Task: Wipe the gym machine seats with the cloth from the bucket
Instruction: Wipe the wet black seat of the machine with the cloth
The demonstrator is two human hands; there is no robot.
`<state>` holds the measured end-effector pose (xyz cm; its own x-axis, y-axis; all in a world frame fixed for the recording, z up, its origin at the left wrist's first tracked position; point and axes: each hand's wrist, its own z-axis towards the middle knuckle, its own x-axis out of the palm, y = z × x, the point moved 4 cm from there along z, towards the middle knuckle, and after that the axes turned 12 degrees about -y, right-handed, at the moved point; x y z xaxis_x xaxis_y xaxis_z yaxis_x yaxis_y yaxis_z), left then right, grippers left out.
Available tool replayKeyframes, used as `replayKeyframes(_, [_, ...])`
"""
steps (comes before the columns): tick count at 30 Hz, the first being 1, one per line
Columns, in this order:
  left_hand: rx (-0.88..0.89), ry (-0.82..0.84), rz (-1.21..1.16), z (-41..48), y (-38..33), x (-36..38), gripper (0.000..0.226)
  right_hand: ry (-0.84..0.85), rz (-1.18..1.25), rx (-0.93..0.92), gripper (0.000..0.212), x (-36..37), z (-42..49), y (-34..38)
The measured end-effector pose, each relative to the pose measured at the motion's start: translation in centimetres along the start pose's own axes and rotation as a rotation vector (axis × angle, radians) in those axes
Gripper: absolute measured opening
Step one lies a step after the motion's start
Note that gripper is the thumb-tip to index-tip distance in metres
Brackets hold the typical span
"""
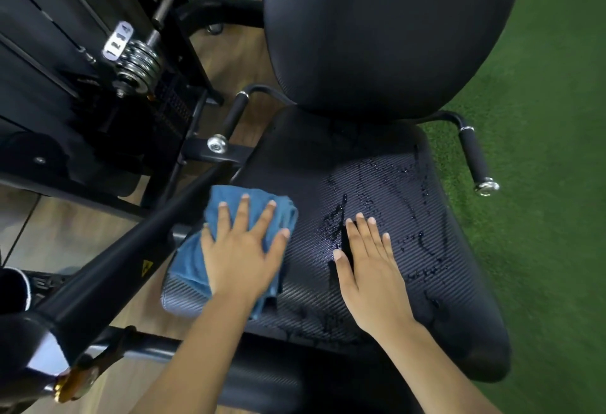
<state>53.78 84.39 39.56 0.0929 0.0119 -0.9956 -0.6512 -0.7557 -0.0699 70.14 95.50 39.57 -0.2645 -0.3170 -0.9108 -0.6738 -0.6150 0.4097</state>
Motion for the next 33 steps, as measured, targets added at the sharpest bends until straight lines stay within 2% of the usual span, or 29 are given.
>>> replayKeyframes(2, [0.130, -0.034, -0.023, -2.0, -0.5, -0.1, 0.059, -0.002, -0.003, -0.002, 0.072, 0.0, 0.1, -0.1])
replayKeyframes(4, [0.142, -0.033, -0.045, -2.9, 1.2, -0.3, 0.057, 0.000, -0.006, -0.002, 0.072, -0.2, 0.3, -0.4])
replayKeyframes(7, [-0.045, -0.008, -0.022, -0.1, 3.2, -0.5, 0.056, -0.010, -0.027, 0.002, 0.073, -0.7, 0.8, -1.3])
replayKeyframes(9, [-0.134, 0.061, -0.021, 2.6, 1.7, 0.0, 0.057, -0.012, -0.034, 0.008, 0.074, -0.8, 1.3, -1.7])
replayKeyframes(12, [0.013, 0.085, -0.006, 3.4, -2.4, 0.5, 0.059, -0.019, -0.018, 0.035, 0.076, -0.6, 2.4, -1.9])
replayKeyframes(15, [0.178, 0.081, -0.046, 2.3, -1.6, 0.6, 0.064, -0.017, -0.005, 0.050, 0.067, -0.8, 3.5, -2.0])
replayKeyframes(18, [0.100, 0.067, -0.054, 4.6, 0.8, 0.7, 0.062, -0.018, -0.019, 0.053, 0.061, -1.1, 4.5, -2.5])
replayKeyframes(21, [-0.015, 0.087, -0.020, 7.9, -1.0, 1.6, 0.056, -0.024, -0.040, 0.060, 0.071, -0.9, 5.7, -2.9])
replayKeyframes(24, [0.128, 0.094, -0.035, 8.4, -4.5, 2.3, 0.057, -0.016, -0.036, 0.074, 0.075, -0.1, 7.4, -3.1])
replayKeyframes(27, [0.260, 0.105, -0.054, 8.0, -3.9, 2.5, 0.063, -0.006, -0.037, 0.080, 0.072, 0.4, 9.2, -3.1])
replayKeyframes(30, [0.139, 0.078, -0.052, 11.4, -2.5, 3.0, 0.058, -0.002, -0.048, 0.102, 0.068, 0.3, 10.9, -3.3])
replayKeyframes(33, [0.034, 0.086, -0.053, 15.0, -4.7, 3.9, 0.055, 0.012, -0.049, 0.134, 0.061, 0.5, 12.2, -3.9])
